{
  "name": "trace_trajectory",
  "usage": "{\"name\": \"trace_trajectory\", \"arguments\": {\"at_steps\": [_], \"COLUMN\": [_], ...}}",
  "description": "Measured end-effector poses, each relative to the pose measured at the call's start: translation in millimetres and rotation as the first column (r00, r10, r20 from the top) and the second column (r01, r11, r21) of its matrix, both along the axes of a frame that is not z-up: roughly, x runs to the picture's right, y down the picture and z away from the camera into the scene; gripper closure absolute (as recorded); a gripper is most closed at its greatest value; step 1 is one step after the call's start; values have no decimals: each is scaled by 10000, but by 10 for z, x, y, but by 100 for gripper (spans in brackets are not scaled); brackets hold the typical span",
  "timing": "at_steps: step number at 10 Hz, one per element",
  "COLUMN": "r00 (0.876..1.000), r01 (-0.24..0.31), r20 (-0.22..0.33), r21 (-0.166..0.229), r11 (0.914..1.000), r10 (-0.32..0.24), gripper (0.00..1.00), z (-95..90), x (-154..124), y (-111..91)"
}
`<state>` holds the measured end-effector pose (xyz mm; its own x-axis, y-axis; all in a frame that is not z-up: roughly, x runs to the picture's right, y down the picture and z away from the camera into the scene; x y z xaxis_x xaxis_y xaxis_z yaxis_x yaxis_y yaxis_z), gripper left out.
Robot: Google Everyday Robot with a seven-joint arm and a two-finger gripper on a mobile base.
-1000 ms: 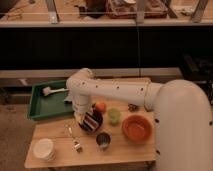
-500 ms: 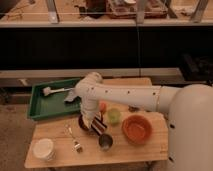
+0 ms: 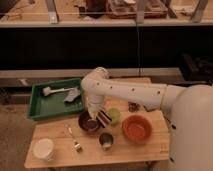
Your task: Wipe purple bowl with eraser
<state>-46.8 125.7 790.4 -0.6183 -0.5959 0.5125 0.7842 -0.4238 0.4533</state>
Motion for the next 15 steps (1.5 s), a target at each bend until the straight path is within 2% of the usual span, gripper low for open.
{"name": "trace_trajectory", "arguments": {"at_steps": [3, 5, 7, 9, 11, 15], "r00": [9992, 9961, 9851, 9718, 9642, 9663], "r01": [74, 299, 742, 1165, 1474, 1732], "r20": [380, 821, 1530, 2022, 2202, 1979], "r21": [179, 258, 335, 362, 178, -255], "r11": [9998, 9992, 9967, 9925, 9889, 9846], "r10": [-81, -319, -784, -1214, -1477, -1648], "gripper": [95, 95, 95, 95, 95, 95], "z": [152, 131, 45, -81, -157, -272], "x": [-211, -471, -826, -1003, -1038, -861], "y": [-188, -235, -215, -101, 86, 357]}}
